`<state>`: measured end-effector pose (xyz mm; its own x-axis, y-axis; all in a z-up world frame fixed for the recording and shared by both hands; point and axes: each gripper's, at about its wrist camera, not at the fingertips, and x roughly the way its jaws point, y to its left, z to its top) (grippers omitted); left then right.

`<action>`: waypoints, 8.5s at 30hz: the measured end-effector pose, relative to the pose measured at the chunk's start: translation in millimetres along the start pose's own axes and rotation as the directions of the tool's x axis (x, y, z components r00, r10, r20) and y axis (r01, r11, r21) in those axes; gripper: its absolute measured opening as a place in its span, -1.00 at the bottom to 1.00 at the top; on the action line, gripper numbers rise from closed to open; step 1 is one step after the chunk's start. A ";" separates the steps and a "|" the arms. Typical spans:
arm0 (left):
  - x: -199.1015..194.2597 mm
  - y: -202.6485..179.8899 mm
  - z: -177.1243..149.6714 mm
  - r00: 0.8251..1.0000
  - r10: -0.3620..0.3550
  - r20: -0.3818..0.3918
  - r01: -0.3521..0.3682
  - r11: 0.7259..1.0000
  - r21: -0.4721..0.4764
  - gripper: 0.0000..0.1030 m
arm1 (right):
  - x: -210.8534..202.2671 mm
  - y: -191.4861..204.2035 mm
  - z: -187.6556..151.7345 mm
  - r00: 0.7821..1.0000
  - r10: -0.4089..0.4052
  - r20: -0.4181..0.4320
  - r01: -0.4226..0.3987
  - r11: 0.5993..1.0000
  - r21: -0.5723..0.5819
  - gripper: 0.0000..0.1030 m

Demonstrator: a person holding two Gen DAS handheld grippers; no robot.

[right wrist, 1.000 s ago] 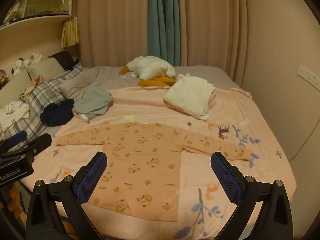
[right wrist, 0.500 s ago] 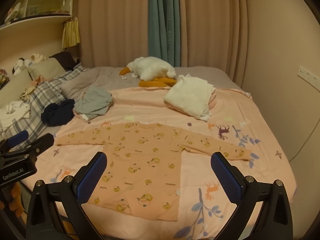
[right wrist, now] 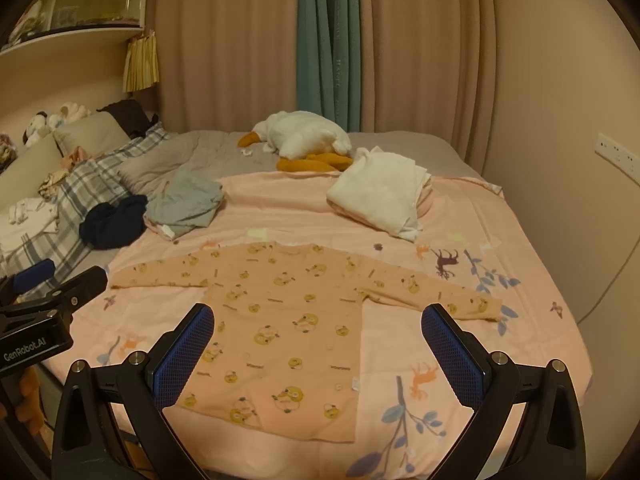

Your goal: Fold small clothes

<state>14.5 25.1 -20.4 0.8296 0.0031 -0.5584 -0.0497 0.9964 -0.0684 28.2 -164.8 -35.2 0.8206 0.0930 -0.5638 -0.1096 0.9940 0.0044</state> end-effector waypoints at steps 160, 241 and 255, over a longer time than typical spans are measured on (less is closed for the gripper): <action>450.1 108.0 5.7 0.976 -0.078 -0.204 -0.054 0.818 -0.573 -0.80 | 369.6 -125.6 -72.7 0.901 0.315 -0.298 -0.307 0.949 0.074 -0.71; 337.8 170.0 -51.1 0.922 -0.153 -0.355 -0.036 0.881 -0.472 0.44 | 361.5 -158.7 -63.1 0.836 0.473 -0.278 -0.378 0.864 0.333 0.51; 326.0 165.8 -103.0 0.958 -0.159 -0.239 0.028 0.879 -0.476 0.46 | 275.1 -101.1 -69.7 0.860 0.482 -0.166 -0.369 0.813 0.451 0.51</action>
<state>219.4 182.7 -299.0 0.6699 -0.1759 -0.7213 -0.2854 0.8359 -0.4689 226.0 -243.8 -248.3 0.5601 0.5496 -0.6198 -0.1391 0.8000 0.5837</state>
